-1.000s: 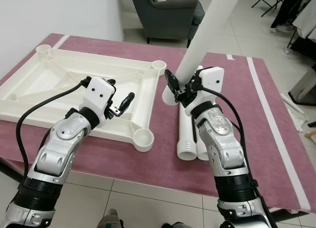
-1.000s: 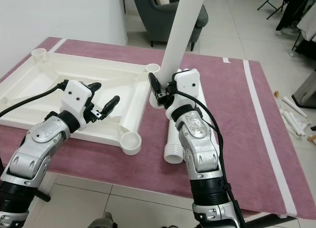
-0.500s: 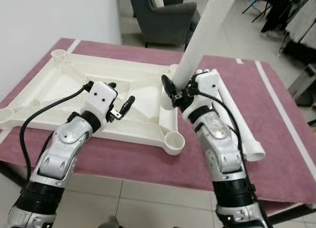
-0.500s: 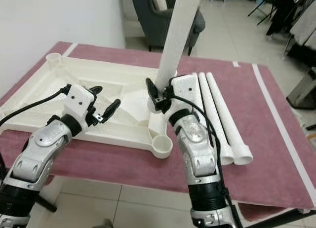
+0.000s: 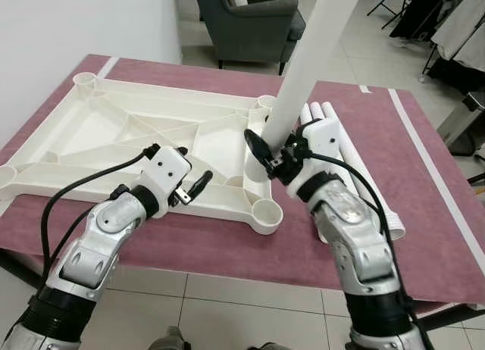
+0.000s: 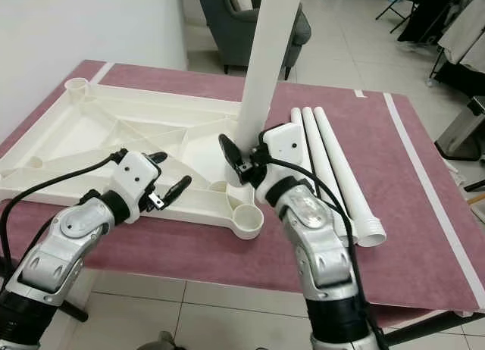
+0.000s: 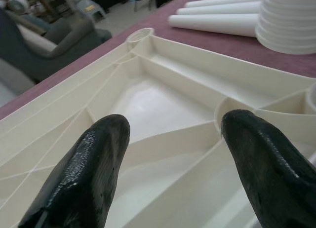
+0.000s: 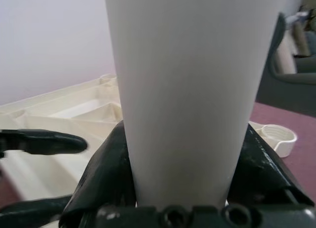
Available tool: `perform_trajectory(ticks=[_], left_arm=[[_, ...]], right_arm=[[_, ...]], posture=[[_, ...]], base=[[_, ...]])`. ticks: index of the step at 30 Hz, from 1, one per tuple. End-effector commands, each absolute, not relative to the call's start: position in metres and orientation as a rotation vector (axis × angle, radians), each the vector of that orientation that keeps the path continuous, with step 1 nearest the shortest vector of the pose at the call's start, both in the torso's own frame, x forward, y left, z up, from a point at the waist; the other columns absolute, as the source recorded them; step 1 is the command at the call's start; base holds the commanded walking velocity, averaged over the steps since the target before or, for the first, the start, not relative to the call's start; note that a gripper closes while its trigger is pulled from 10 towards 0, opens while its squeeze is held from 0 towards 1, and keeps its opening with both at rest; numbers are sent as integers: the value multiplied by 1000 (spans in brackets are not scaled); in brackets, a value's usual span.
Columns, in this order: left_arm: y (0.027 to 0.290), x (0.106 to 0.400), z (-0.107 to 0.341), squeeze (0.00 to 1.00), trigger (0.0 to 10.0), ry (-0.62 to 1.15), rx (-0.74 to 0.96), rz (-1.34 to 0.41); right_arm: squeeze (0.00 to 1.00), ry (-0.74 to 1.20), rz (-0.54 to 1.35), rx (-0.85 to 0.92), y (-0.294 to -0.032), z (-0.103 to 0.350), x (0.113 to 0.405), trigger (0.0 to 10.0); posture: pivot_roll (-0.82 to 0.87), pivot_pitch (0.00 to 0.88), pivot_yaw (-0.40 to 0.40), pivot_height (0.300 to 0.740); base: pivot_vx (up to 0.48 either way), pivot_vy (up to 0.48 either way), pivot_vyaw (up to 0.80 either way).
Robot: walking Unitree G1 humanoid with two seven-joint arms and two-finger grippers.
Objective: Building children table
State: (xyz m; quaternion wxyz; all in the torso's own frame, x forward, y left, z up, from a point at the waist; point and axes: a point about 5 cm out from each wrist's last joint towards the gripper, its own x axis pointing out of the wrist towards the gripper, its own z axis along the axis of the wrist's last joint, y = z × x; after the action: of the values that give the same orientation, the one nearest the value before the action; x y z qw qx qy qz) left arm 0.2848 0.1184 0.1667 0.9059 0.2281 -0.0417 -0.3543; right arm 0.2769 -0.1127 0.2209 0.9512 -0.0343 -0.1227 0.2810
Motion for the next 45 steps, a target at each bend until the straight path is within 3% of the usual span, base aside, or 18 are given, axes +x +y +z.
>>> perform_trajectory(ticks=[1,10,19,20,23,24,26,27,29,30,32,33,35,36,45], left_arm=[[114,278,152,0,10000,-22,524,-849],[116,272,138,0,10000,102,660,-1178],[114,294,137,0,10000,103,793,-1180],[113,297,137,0,9255,101,813,-1188],[113,297,137,0,9255,101,813,-1188],[111,299,136,0,6980,104,823,-1214],[111,299,136,0,6980,104,823,-1214],[110,300,137,0,4118,106,825,-1240],[110,300,137,0,4118,106,825,-1240],[108,301,139,0,2902,106,816,-1276],[108,301,139,0,2902,106,816,-1276],[106,298,139,0,902,114,802,-1338],[106,298,139,0,902,114,802,-1338],[104,295,137,0,0,124,789,-1393],[99,293,134,0,0,122,771,-1451]], right_arm=[[0,-235,636,-27,-115,226,270,10000],[0,-170,763,-4,-116,218,259,10000],[0,-115,714,-65,-117,202,261,10000],[0,-107,707,-63,-116,200,261,10000],[0,-107,707,-63,-116,200,261,10000],[0,-97,704,-55,-115,200,260,10000],[0,-97,704,-55,-115,200,260,10000],[0,-91,700,-49,-114,199,260,10000],[0,-91,700,-49,-114,199,260,10000],[0,-86,690,-42,-114,198,260,10000],[0,-86,690,-42,-114,198,260,10000],[0,-81,673,-32,-114,196,260,10000],[0,-81,673,-32,-114,196,260,10000],[0,-79,656,-22,-114,194,261,10000],[0,-99,596,-28,-115,186,266,10000]], posture=[[67,74,-27,740],[66,81,-39,740],[60,84,-42,740],[57,84,-39,740],[57,84,-39,740],[54,86,-37,740],[54,86,-37,740],[48,88,-32,740],[48,88,-32,740],[42,90,-28,740],[42,90,-28,740],[35,91,-22,740],[35,91,-22,740],[31,91,-18,740],[29,91,-17,740]], base=[[0,0,0],[0,0,0],[0,0,0],[0,0,0],[0,0,0],[0,0,0],[0,0,0],[0,0,0],[0,0,0],[0,0,0],[0,0,0],[0,0,0],[0,0,0],[0,0,0],[0,0,0]])
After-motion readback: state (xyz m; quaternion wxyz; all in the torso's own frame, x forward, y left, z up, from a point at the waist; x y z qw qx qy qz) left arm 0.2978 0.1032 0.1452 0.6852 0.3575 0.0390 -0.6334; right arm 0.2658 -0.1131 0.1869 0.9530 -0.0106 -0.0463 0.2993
